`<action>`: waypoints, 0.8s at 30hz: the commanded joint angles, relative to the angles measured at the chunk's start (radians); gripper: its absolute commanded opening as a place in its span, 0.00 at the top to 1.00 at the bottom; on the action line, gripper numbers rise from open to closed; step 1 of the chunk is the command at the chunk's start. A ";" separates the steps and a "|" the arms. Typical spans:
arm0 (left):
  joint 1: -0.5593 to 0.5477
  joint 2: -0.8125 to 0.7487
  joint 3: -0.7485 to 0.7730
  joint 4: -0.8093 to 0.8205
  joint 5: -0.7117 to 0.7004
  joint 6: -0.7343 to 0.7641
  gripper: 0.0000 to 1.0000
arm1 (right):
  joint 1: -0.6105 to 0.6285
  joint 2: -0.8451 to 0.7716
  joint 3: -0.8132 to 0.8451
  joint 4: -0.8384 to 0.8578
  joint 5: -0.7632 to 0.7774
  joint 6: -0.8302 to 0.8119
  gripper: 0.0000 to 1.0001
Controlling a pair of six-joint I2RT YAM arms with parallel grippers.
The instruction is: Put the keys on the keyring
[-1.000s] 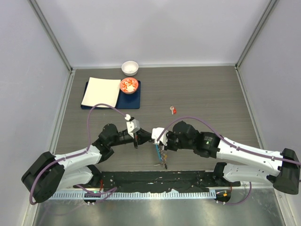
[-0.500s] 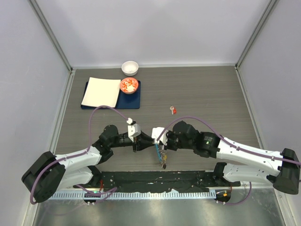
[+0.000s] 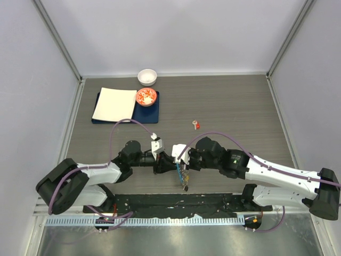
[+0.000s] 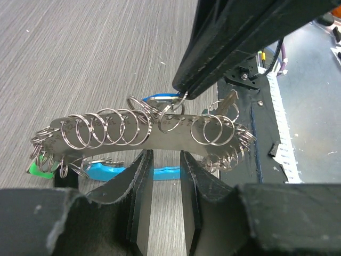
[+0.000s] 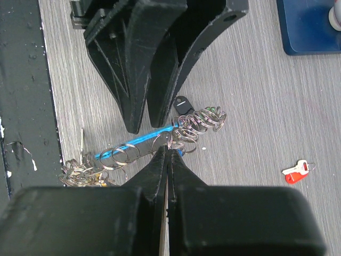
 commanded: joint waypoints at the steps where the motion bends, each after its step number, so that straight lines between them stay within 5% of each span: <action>1: -0.003 0.045 0.045 0.143 0.022 -0.060 0.70 | 0.002 -0.017 0.020 0.031 0.008 0.001 0.99; 17: 0.002 0.146 0.053 0.384 0.085 -0.128 0.67 | 0.002 -0.020 0.017 0.033 0.001 -0.002 0.99; 24: 0.011 0.161 0.062 0.393 0.100 -0.131 0.82 | 0.002 -0.023 0.019 0.024 0.001 -0.001 0.99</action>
